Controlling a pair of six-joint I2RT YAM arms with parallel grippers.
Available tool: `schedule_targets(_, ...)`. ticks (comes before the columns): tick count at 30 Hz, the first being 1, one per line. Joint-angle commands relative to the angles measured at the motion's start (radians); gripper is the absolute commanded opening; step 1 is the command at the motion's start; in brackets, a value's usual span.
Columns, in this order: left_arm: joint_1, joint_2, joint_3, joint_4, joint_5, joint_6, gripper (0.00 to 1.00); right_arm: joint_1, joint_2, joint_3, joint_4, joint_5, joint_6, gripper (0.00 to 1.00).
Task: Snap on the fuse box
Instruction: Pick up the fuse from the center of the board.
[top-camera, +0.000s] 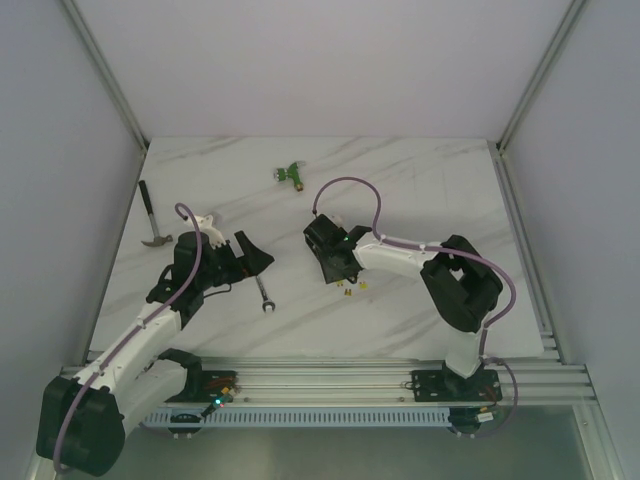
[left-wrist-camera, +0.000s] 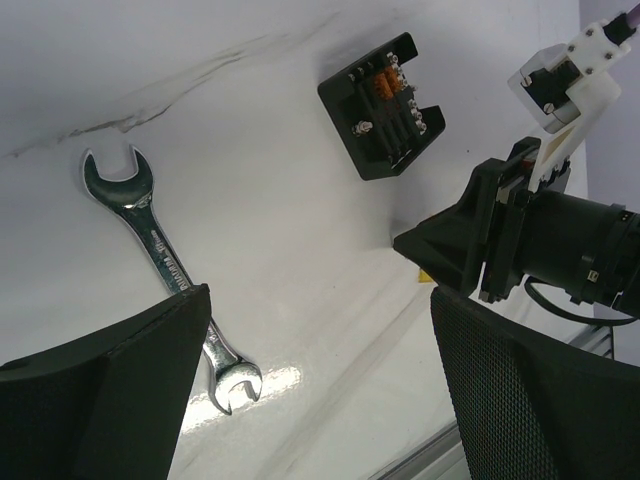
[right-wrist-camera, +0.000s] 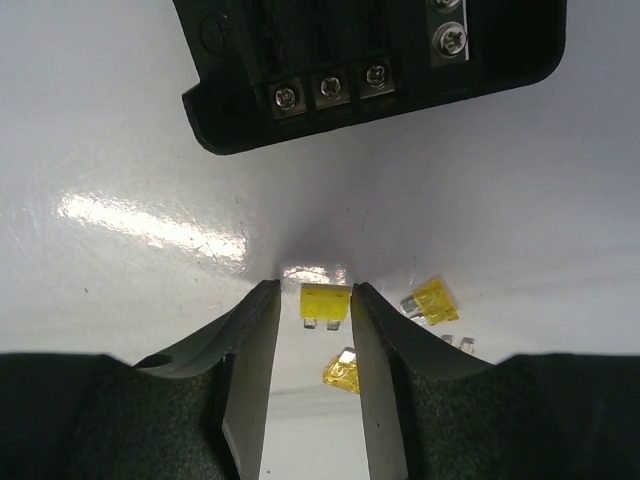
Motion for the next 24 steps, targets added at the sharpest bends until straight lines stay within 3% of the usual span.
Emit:
schedule_targets(1,-0.005,-0.011,-0.016,-0.010,0.020,0.010,1.00,0.000,0.014,0.022,-0.024,0.029,0.038,0.41)
schedule_targets(24,-0.004,-0.002,-0.016,-0.010,0.024,0.012,1.00,-0.013,0.054,0.007,-0.052,0.009,0.037,0.39)
